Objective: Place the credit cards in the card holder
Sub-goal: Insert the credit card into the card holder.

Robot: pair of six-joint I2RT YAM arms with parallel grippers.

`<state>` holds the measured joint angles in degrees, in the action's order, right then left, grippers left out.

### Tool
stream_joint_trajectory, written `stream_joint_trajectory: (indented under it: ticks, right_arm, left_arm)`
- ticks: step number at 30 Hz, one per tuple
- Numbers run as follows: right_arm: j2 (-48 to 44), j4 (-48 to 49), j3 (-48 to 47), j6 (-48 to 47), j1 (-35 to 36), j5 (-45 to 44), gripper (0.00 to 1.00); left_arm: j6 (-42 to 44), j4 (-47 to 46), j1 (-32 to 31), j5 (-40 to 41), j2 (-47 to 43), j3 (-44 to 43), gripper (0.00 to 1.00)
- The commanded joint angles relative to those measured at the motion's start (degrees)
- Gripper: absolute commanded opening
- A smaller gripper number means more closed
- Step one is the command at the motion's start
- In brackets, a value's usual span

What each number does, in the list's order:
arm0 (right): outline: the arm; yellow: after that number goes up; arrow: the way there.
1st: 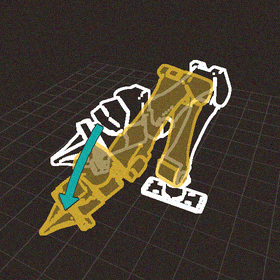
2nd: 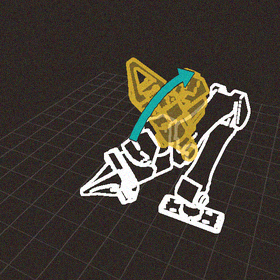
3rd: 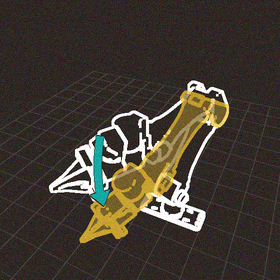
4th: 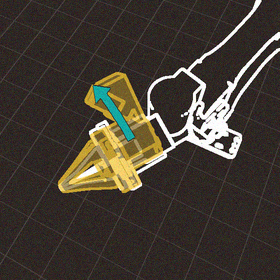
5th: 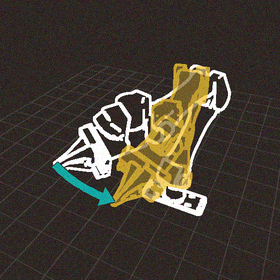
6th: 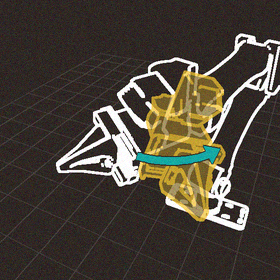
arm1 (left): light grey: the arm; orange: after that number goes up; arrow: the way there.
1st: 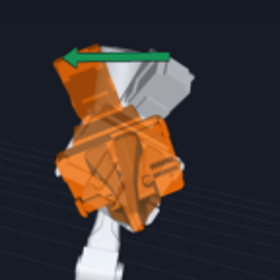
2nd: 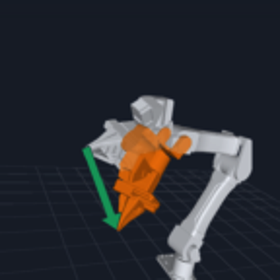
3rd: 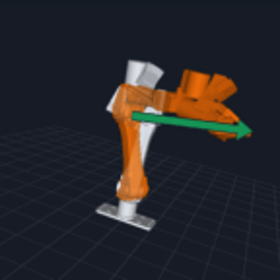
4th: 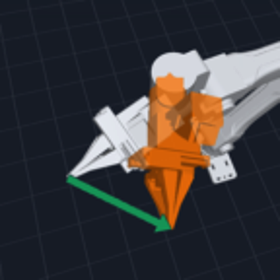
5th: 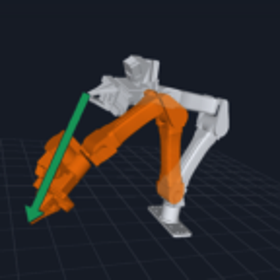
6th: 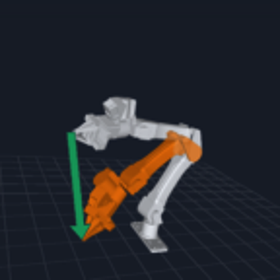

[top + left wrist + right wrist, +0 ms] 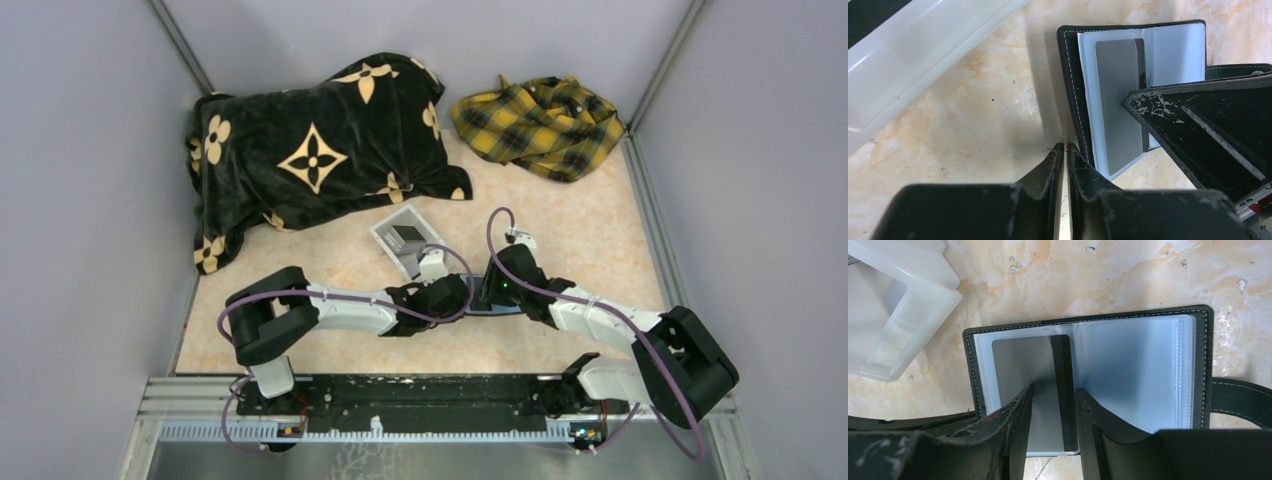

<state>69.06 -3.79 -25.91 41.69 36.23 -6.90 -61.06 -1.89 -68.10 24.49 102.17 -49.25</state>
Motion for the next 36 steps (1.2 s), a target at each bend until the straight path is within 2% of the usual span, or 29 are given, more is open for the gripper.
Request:
stream_joint_trajectory:
  ticks: [1,18,22,26,31,36]
  right_arm:
    - [-1.0,2.3,-0.7,1.2,0.9,1.4,0.38]
    - [-1.3,3.2,-2.0,1.6,2.3,2.9,0.39]
    - [-2.5,1.2,-2.3,0.7,2.3,1.0,0.43]
    - [-4.4,-1.7,-3.4,-0.6,2.3,-1.6,0.49]
    - [-6.6,-4.0,-4.8,-2.4,2.3,-3.1,0.53]
    - [-7.4,-5.5,-6.1,-3.8,2.3,-3.6,0.54]
  left_arm:
    - [2.6,15.5,-0.4,-6.7,7.8,5.4,0.15]
    - [2.8,15.6,-0.4,-6.8,8.5,5.1,0.15]
    - [2.5,16.1,-0.3,-6.5,7.5,5.5,0.16]
    - [1.9,18.0,-0.4,-6.0,5.5,5.9,0.23]
    - [0.7,19.2,-0.5,-5.7,0.9,8.0,0.4]
    - [-0.6,21.1,-0.9,-4.7,-3.2,9.5,0.54]
